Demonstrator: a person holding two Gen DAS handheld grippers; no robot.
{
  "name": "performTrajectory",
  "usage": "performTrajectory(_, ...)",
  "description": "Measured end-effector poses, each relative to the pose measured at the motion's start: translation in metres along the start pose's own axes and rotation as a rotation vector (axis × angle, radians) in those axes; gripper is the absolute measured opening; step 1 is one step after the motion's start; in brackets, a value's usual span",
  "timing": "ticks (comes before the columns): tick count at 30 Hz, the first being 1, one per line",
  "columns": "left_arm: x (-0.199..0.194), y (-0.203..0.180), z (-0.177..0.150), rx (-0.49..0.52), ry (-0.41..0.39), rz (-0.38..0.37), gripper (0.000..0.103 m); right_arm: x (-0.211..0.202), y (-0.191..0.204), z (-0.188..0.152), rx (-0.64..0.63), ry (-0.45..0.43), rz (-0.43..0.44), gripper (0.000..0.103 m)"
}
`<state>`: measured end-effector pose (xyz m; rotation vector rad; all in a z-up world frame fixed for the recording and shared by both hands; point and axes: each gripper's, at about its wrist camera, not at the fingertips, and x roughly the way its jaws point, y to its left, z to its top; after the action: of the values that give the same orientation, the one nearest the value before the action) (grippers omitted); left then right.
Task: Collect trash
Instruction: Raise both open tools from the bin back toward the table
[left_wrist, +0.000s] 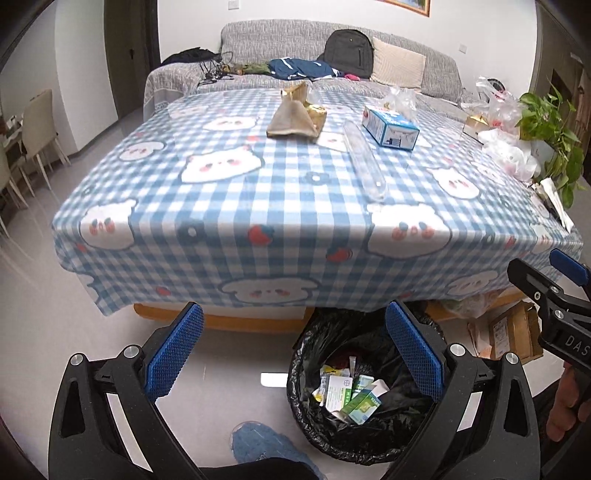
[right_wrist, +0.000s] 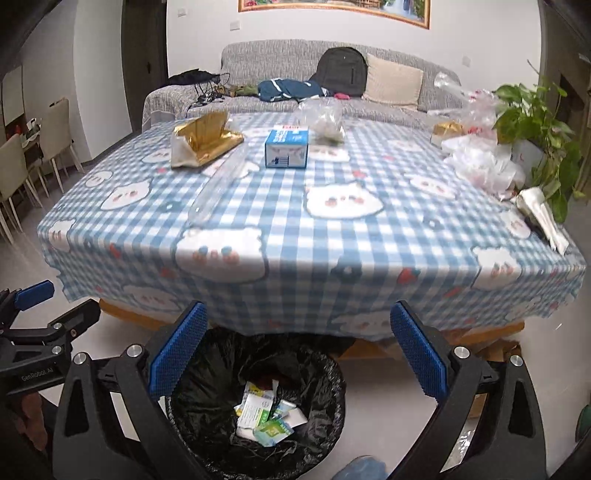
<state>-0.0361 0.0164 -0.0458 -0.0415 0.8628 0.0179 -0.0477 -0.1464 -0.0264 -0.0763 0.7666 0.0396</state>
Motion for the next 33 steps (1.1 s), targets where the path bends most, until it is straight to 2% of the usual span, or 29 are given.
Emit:
performTrajectory(14,0.012,-0.004,0.065,-0.009,-0.025,0.017,0.097,0.025,-0.021,0.058,0.018,-0.014,0.038,0.095)
performTrajectory(23,0.053,-0.006,0.111,-0.016,-0.011,0.015,0.097,0.063,-0.019,0.101,0.008,-0.019,0.026,0.095)
performTrajectory(29,0.089,-0.007,0.15,0.01,-0.009,0.023,0.097,0.103,-0.021,0.133,0.044,-0.003,0.028,0.095)
performTrajectory(33,0.115,-0.001,0.179,-0.008,0.003,0.015,0.097,0.131,-0.02,0.155,0.065,0.004,0.034,0.095)
